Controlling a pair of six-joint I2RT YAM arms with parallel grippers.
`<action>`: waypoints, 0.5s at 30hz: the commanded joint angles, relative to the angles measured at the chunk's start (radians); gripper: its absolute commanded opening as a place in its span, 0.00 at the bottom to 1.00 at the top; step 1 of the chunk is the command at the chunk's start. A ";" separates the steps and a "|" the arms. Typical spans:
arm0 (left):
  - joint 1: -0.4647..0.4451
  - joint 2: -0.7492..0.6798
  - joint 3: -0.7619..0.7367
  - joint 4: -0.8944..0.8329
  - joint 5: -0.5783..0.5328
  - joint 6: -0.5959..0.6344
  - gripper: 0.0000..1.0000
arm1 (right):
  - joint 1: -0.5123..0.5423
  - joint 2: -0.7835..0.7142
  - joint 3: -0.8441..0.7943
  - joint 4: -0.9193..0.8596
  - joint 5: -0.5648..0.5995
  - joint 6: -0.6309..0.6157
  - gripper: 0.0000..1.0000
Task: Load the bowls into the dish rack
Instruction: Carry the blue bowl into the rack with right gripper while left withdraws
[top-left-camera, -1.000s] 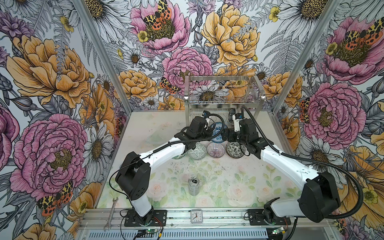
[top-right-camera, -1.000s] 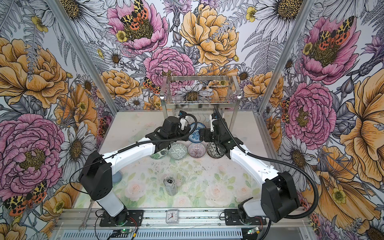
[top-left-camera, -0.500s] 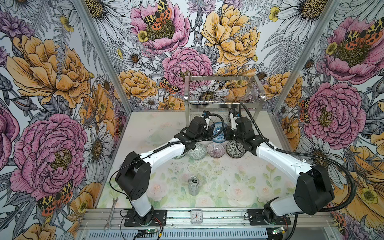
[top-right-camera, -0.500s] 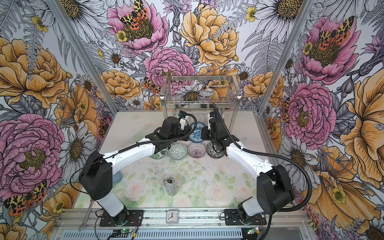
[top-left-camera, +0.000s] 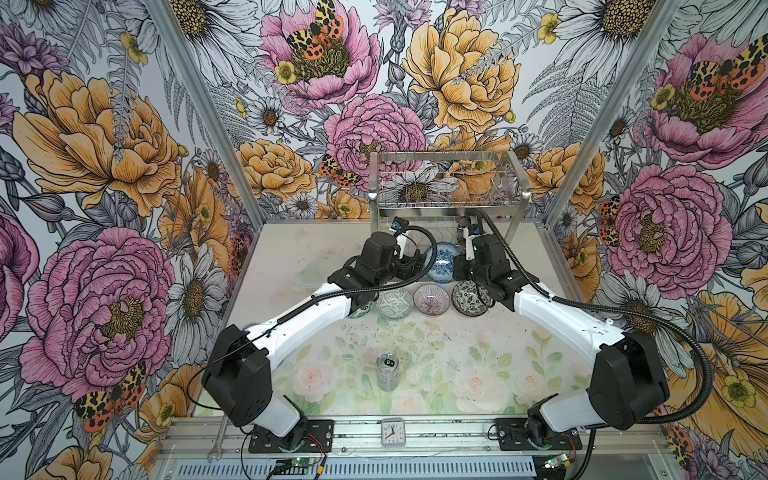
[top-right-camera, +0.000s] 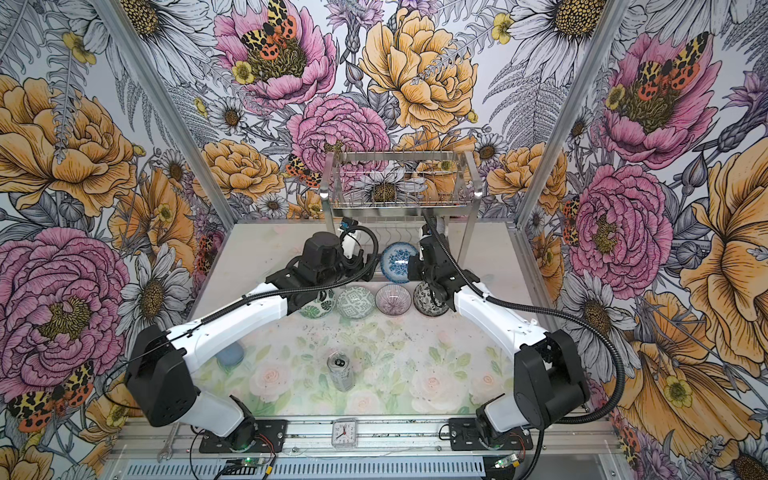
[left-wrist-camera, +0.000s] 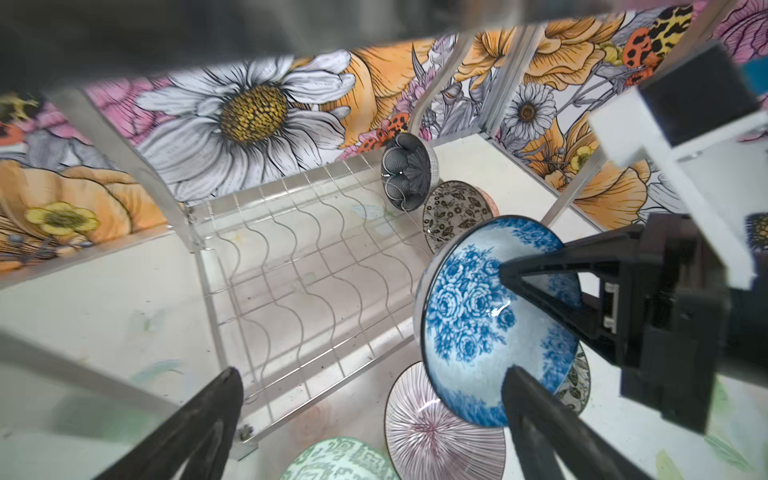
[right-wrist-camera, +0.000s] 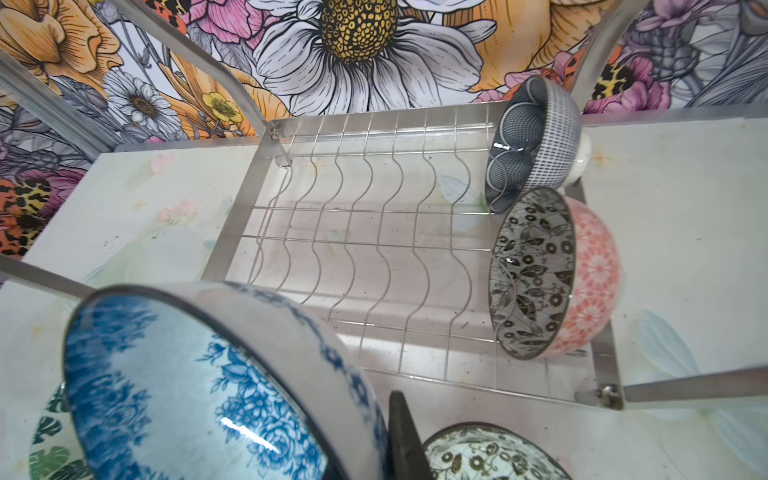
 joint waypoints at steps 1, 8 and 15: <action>0.030 -0.063 -0.053 -0.058 -0.109 0.052 0.99 | 0.023 0.009 0.058 0.056 0.198 -0.075 0.00; 0.096 -0.140 -0.118 -0.096 -0.112 0.043 0.99 | 0.091 0.142 0.132 0.097 0.574 -0.175 0.00; 0.156 -0.184 -0.163 -0.101 -0.104 0.036 0.99 | 0.113 0.293 0.188 0.219 0.777 -0.331 0.00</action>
